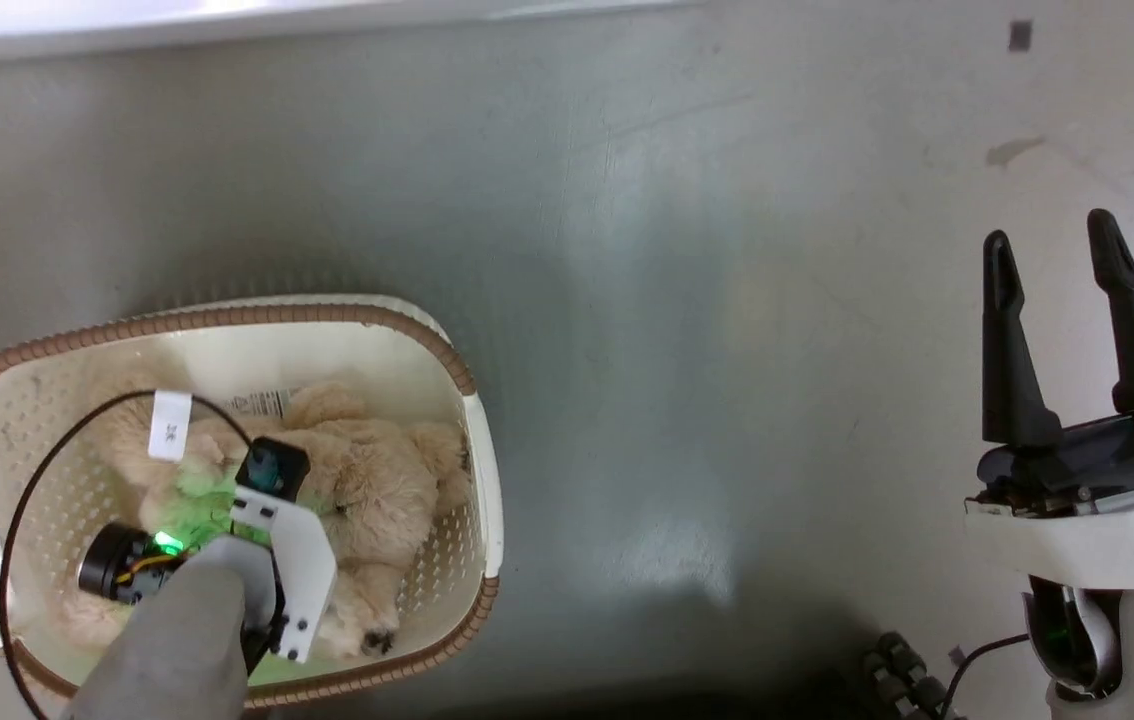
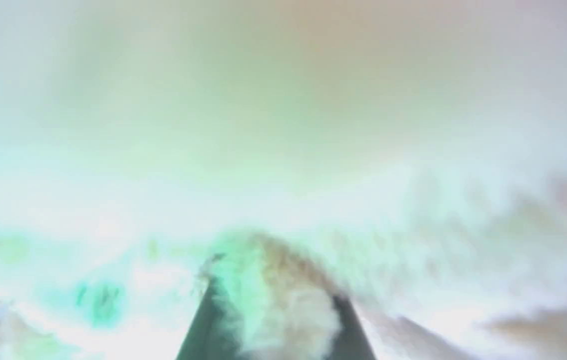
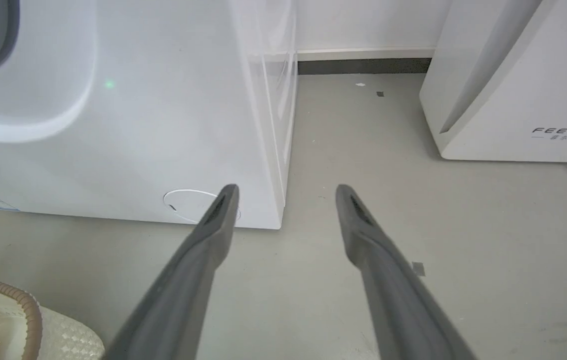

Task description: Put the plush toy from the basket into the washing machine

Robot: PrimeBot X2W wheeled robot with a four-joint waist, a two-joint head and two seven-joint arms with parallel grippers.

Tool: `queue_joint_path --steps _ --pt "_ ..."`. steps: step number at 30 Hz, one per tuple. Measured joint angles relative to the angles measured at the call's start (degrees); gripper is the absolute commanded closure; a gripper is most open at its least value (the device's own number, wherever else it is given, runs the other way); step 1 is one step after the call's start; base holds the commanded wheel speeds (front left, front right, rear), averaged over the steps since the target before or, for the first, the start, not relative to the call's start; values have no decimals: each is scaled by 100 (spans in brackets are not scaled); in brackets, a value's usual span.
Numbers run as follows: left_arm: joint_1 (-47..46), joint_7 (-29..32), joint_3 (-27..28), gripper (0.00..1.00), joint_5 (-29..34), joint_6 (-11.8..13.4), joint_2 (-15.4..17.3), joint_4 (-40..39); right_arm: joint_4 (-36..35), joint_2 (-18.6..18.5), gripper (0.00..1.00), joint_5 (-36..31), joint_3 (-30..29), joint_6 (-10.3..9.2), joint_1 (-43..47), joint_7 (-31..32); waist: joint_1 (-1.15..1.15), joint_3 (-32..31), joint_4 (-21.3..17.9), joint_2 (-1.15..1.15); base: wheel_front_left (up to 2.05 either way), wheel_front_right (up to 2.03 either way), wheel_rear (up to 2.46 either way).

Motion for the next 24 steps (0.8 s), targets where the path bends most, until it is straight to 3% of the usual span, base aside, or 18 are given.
queue_joint_path --steps 7,24 --pt "335 -479 4 100 -151 -20 32 19 201 0 0 8 56 0 -15 -1 0 -561 -3 0 0 0 0" --pt "1250 -1639 96 100 -760 -70 -415 33 626 0 0 49 2 0 416 -1 -1 -2702 201 1 0 0 0"
